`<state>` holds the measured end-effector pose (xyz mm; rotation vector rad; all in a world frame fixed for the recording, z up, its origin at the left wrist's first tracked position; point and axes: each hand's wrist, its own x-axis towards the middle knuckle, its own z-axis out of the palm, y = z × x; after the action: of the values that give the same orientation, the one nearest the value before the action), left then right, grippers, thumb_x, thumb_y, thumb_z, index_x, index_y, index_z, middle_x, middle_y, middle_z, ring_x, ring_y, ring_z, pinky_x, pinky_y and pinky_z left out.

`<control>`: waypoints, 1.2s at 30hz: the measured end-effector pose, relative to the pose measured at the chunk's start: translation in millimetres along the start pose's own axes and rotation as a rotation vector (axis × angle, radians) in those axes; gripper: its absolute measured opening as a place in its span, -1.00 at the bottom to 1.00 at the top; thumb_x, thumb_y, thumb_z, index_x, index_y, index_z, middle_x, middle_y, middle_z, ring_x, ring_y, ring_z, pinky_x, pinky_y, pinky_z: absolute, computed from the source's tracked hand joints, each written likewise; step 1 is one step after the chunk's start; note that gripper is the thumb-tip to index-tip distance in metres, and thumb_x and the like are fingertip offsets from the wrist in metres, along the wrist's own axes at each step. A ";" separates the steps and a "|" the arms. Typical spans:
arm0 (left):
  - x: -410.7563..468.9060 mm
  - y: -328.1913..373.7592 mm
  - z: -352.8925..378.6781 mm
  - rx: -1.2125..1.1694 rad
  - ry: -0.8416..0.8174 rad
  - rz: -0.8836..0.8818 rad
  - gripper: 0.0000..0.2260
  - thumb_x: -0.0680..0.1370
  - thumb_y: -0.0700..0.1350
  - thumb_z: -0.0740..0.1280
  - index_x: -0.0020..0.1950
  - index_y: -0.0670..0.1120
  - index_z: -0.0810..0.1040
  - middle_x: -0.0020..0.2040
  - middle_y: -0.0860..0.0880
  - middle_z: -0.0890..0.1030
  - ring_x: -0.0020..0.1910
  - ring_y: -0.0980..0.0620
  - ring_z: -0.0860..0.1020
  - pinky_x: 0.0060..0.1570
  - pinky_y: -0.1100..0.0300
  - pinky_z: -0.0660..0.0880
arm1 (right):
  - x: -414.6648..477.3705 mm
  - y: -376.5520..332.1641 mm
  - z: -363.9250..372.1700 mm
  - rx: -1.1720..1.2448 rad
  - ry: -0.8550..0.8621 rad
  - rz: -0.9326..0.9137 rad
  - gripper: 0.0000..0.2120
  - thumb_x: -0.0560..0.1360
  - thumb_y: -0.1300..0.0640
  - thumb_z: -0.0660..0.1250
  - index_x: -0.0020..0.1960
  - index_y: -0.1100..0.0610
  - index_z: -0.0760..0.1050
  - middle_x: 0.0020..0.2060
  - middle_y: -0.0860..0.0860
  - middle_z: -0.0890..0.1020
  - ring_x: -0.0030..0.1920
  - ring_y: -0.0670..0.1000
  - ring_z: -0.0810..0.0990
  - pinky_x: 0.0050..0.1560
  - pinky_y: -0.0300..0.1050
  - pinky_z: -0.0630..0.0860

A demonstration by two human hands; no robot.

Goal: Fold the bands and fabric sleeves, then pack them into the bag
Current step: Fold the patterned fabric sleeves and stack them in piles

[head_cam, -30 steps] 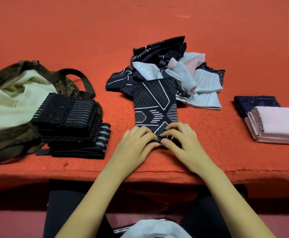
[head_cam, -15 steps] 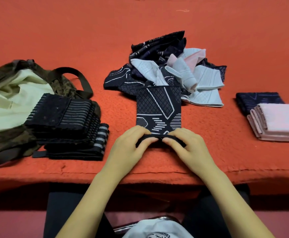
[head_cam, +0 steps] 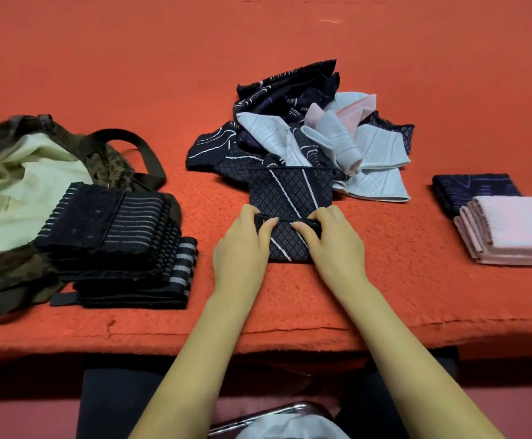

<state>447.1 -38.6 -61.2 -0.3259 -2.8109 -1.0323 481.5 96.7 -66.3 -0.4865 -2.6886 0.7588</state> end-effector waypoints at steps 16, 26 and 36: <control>-9.1 -11.9 13.5 0.331 -0.018 0.242 -0.51 0.49 0.29 0.06 0.29 0.12 0.52 0.27 -0.14 0.43 0.13 -0.15 0.42 0.02 -0.05 0.38 | -0.1 -1.2 -0.9 0.047 0.053 -0.024 -0.74 0.54 -0.03 0.27 0.15 0.09 0.42 0.05 0.01 0.49 0.12 0.05 0.45 -0.07 -0.06 0.38; -9.4 -13.1 8.8 0.284 -0.051 0.235 -0.59 0.57 0.17 0.04 0.37 0.18 0.42 0.36 -0.08 0.31 0.22 -0.09 0.31 0.16 -0.02 0.26 | -15.6 18.8 -0.4 -0.112 0.045 -0.233 -0.62 0.52 -0.04 0.19 0.25 0.09 0.51 0.26 0.14 0.41 0.21 0.13 0.33 0.12 0.08 0.38; -6.4 -22.7 4.9 0.124 -0.069 0.232 -0.62 0.57 -0.21 0.20 0.34 0.10 0.47 0.37 -0.06 0.28 0.16 -0.07 0.31 0.18 0.01 0.23 | -14.5 23.9 3.7 -0.063 0.137 -0.284 -0.68 0.45 0.29 0.27 0.18 0.15 0.56 0.20 0.23 0.46 0.19 0.14 0.31 0.12 0.12 0.40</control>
<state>447.6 -53.2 -80.3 -0.6665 -2.7950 -0.8082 498.8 108.5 -85.2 -0.1581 -2.5825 0.5413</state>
